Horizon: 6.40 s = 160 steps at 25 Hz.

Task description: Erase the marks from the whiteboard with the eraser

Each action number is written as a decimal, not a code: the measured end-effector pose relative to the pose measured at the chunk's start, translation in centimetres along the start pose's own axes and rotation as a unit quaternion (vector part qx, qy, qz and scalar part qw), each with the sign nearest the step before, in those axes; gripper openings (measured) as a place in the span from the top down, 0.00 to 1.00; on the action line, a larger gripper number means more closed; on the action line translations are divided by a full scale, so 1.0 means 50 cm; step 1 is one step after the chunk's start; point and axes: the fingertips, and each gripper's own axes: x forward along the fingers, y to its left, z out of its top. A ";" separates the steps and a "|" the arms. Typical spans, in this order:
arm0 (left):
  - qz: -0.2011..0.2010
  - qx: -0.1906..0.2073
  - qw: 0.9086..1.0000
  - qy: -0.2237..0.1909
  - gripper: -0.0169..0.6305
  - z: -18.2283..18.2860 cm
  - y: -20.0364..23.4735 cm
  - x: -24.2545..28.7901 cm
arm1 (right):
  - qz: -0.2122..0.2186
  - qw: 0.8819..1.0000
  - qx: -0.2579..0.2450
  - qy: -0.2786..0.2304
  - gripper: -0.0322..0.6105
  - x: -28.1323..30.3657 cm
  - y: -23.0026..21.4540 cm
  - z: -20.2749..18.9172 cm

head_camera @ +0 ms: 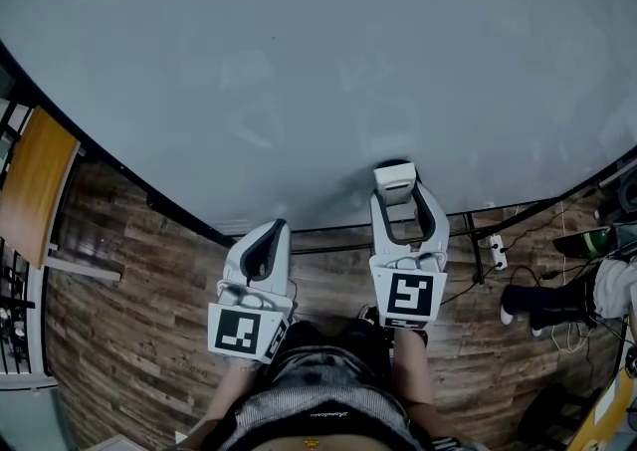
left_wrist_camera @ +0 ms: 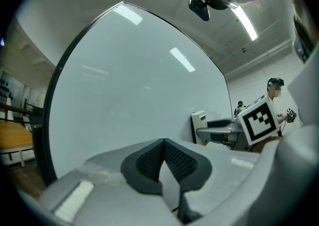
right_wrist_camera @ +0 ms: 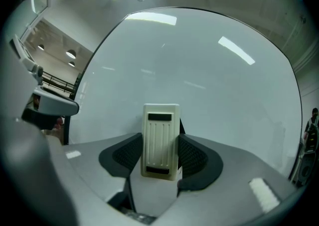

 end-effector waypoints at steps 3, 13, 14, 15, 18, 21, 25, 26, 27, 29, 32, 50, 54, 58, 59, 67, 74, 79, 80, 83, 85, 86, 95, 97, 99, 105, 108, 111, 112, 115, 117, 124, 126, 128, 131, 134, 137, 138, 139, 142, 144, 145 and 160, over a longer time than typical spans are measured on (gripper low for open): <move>0.003 0.000 1.000 0.000 0.97 -0.003 0.024 -0.025 | -0.001 1.000 0.002 -0.002 0.59 0.000 0.031 0.008; 0.014 -0.001 1.000 0.002 0.97 -0.017 0.124 -0.086 | 0.010 1.000 -0.001 -0.023 0.59 0.037 0.157 0.037; 0.015 -0.001 1.000 0.001 0.97 -0.017 0.128 -0.096 | 0.010 1.000 -0.001 -0.025 0.59 0.035 0.165 0.040; 0.016 -0.001 1.000 0.001 0.97 -0.018 0.131 -0.105 | 0.011 1.000 -0.002 -0.025 0.59 0.032 0.174 0.042; 0.016 -0.002 1.000 0.001 0.97 -0.021 0.144 -0.124 | 0.022 1.000 -0.006 -0.015 0.59 0.033 0.208 0.043; 0.019 -0.001 1.000 0.002 0.97 -0.025 0.167 -0.137 | 0.029 0.999 -0.010 -0.011 0.59 0.043 0.244 0.046; 0.029 -0.005 1.000 0.004 0.97 -0.029 0.201 -0.162 | 0.044 0.999 -0.022 -0.008 0.59 0.050 0.293 0.055; 0.031 -0.006 0.999 0.005 0.97 -0.030 0.207 -0.167 | 0.048 0.998 -0.024 -0.011 0.59 0.053 0.304 0.059; 0.032 -0.007 0.999 0.005 0.97 -0.030 0.211 -0.170 | 0.052 0.998 -0.024 -0.013 0.59 0.054 0.312 0.062; 0.032 -0.007 0.999 0.005 0.97 -0.029 0.210 -0.176 | 0.059 0.998 -0.023 -0.009 0.59 0.051 0.324 0.063; 0.033 -0.008 0.999 0.005 0.97 -0.030 0.211 -0.183 | 0.087 0.996 -0.033 -0.010 0.59 0.050 0.360 0.067; 0.021 -0.002 1.000 0.002 0.97 -0.010 0.125 -0.134 | 0.111 0.993 -0.034 -0.022 0.59 0.033 0.312 0.045; 0.016 -0.003 1.000 0.001 0.97 -0.002 0.052 -0.086 | 0.115 0.993 -0.027 -0.020 0.59 0.016 0.235 0.023; 0.012 0.000 1.000 0.005 0.97 -0.004 -0.026 -0.020 | 0.130 0.991 -0.020 -0.018 0.59 0.012 0.159 -0.003; 0.013 0.001 1.000 0.005 0.97 -0.004 -0.038 -0.007 | 0.133 0.991 -0.020 -0.020 0.59 0.013 0.147 -0.007; 0.022 0.010 1.000 -0.002 0.97 0.013 -0.125 0.036 | 0.124 0.992 -0.011 -0.026 0.59 -0.015 0.036 -0.030; 0.016 0.008 1.000 -0.004 0.97 0.013 -0.205 0.081 | 0.095 0.995 -0.015 -0.019 0.59 -0.027 -0.087 -0.062; 0.012 0.009 1.000 -0.004 0.97 0.020 -0.243 0.107 | 0.074 0.997 -0.015 -0.017 0.59 -0.026 -0.166 -0.076; 0.012 0.009 1.000 -0.004 0.97 0.020 -0.246 0.109 | 0.072 0.997 -0.016 -0.019 0.59 -0.025 -0.176 -0.077; 0.015 0.009 1.000 -0.003 0.97 0.021 -0.267 0.118 | 0.068 0.997 -0.014 -0.021 0.59 -0.025 -0.212 -0.087; 0.019 0.008 1.000 -0.001 0.97 0.021 -0.285 0.129 | 0.065 0.998 -0.011 -0.017 0.59 -0.026 -0.241 -0.098; 0.022 0.006 1.000 -0.001 0.97 0.019 -0.292 0.132 | 0.065 0.998 -0.010 -0.013 0.59 -0.027 -0.250 -0.104; 0.035 -0.015 0.999 0.002 0.97 -0.001 -0.358 0.167 | 0.066 0.997 0.022 -0.017 0.59 -0.031 -0.351 -0.128; 0.036 -0.023 0.999 -0.002 0.97 0.001 -0.359 0.162 | 0.062 0.998 0.019 -0.018 0.59 -0.036 -0.354 -0.123; 0.037 -0.024 0.999 -0.006 0.97 0.005 -0.363 0.161 | 0.060 0.998 0.012 -0.021 0.59 -0.040 -0.361 -0.117; 0.041 -0.021 0.999 -0.013 0.97 0.013 -0.366 0.139 | 0.053 0.998 0.005 -0.026 0.59 -0.065 -0.356 -0.114; 0.041 -0.019 0.999 -0.016 0.97 0.019 -0.353 0.128 | 0.047 0.999 0.003 -0.027 0.59 -0.068 -0.348 -0.108; 0.032 -0.022 0.999 -0.015 0.97 0.015 -0.340 0.118 | 0.040 0.999 0.004 -0.023 0.59 -0.070 -0.332 -0.106; 0.028 -0.024 0.999 -0.015 0.97 0.015 -0.337 0.116 | 0.038 0.999 0.005 -0.022 0.59 -0.070 -0.326 -0.105; 0.018 -0.025 0.999 -0.015 0.97 0.013 -0.327 0.112 | 0.039 0.999 0.005 -0.020 0.59 -0.064 -0.300 -0.101; 0.015 -0.025 0.999 -0.014 0.97 0.008 -0.315 0.109 | 0.045 0.999 0.005 -0.020 0.59 -0.057 -0.278 -0.100; 0.005 -0.034 0.999 -0.006 0.97 -0.004 -0.243 0.103 | 0.002 1.000 0.010 -0.008 0.59 -0.037 -0.259 -0.099; 0.002 -0.029 1.000 -0.006 0.97 -0.001 -0.233 0.103 | -0.013 1.000 0.016 -0.006 0.59 -0.040 -0.268 -0.099; -0.003 -0.028 1.000 -0.006 0.97 0.000 -0.222 0.102 | -0.027 0.999 0.026 -0.004 0.59 -0.041 -0.270 -0.102; -0.016 -0.029 0.999 -0.003 0.97 -0.002 -0.207 0.102 | -0.033 0.999 0.042 0.001 0.59 -0.041 -0.257 -0.105; -0.032 -0.028 0.999 -0.003 0.97 0.005 -0.210 0.109 | -0.032 0.998 0.046 0.000 0.59 -0.039 -0.248 -0.093; -0.046 -0.031 0.998 -0.006 0.97 0.002 -0.189 0.105 | -0.019 0.999 0.050 0.000 0.59 -0.027 -0.206 -0.083; -0.049 -0.033 0.998 -0.005 0.97 -0.003 -0.177 0.100 | -0.014 0.999 0.050 0.001 0.59 -0.022 -0.186 -0.083; -0.052 -0.034 0.998 -0.005 0.97 -0.007 -0.169 0.098 | -0.010 0.999 0.047 0.002 0.59 -0.018 -0.172 -0.081; -0.058 -0.036 0.998 -0.007 0.97 -0.008 -0.163 0.094 | -0.010 0.999 0.037 0.004 0.59 -0.020 -0.163 -0.073; -0.057 -0.035 0.998 -0.006 0.97 -0.014 -0.130 0.076 | -0.018 0.999 0.040 0.007 0.59 -0.016 -0.143 -0.075; -0.056 -0.035 0.998 -0.007 0.97 -0.019 -0.109 0.069 | -0.021 0.999 0.043 0.008 0.59 -0.011 -0.132 -0.077; -0.027 -0.035 0.999 -0.012 0.97 -0.021 0.116 -0.061 | -0.011 1.000 0.020 -0.007 0.59 0.024 0.112 0.010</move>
